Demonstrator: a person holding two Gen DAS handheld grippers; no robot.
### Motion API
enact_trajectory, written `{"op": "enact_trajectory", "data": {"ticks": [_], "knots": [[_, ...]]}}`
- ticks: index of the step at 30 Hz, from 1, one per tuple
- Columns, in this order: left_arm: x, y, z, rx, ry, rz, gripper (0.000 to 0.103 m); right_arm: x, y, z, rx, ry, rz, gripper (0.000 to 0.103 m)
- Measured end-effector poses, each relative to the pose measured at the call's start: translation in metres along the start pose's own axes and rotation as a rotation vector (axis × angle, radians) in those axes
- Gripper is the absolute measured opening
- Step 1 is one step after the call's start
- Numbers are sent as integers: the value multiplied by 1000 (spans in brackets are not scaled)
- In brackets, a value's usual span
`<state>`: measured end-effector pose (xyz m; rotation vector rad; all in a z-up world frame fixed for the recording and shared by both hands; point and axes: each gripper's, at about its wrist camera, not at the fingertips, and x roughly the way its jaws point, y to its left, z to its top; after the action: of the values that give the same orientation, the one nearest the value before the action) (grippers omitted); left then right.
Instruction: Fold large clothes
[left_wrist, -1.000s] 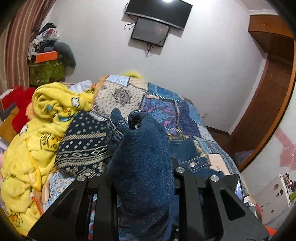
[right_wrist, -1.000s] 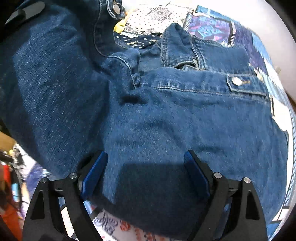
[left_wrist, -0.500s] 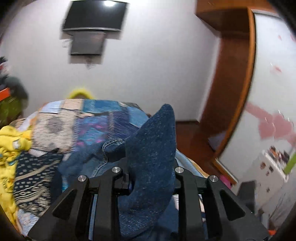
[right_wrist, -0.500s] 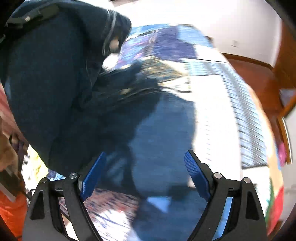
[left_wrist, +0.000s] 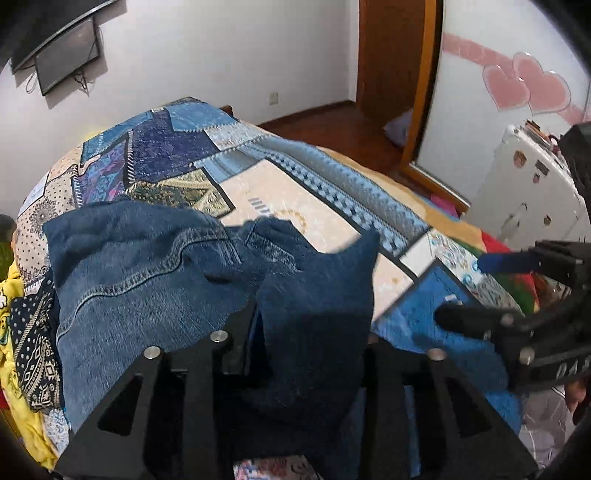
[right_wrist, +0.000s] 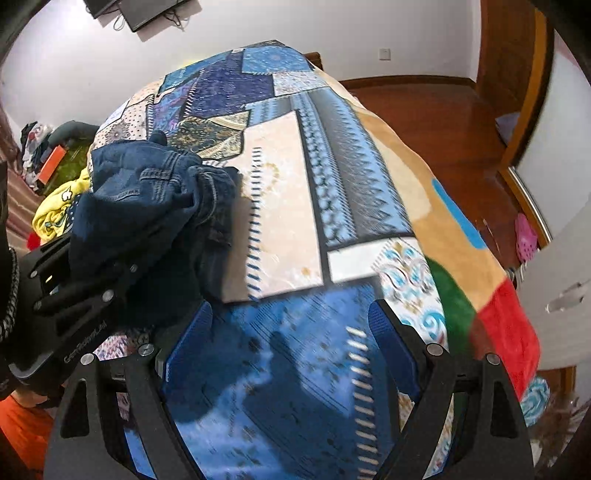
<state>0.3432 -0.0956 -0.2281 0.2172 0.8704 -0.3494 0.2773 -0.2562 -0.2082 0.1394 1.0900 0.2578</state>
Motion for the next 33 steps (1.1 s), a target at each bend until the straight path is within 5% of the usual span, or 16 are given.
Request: {"op": "enact_trajectory", "data": {"ticks": [2, 3, 11, 17, 22, 26, 33], "knots": [[-5, -1, -4, -15, 24, -56, 67, -6, -5, -1, 7, -6, -1, 85], [-10, -1, -6, -28, 35, -89, 70, -10, -6, -1, 7, -13, 0, 85], [-71, 27, -17, -71, -16, -47, 73, -43, 15, 8, -80, -96, 17, 85], [-109, 81, -27, -129, -91, 144, 94, -46, 60, 27, -177, -152, 82, 85], [-96, 125, -46, -220, -34, 247, 95, -13, 97, 36, -253, -104, 117, 85], [-69, 145, -69, -284, 72, 219, 95, 22, 103, 31, -276, -25, 86, 85], [-55, 151, -98, -381, 35, 148, 103, 46, 70, 20, -246, 22, 38, 89]]}}
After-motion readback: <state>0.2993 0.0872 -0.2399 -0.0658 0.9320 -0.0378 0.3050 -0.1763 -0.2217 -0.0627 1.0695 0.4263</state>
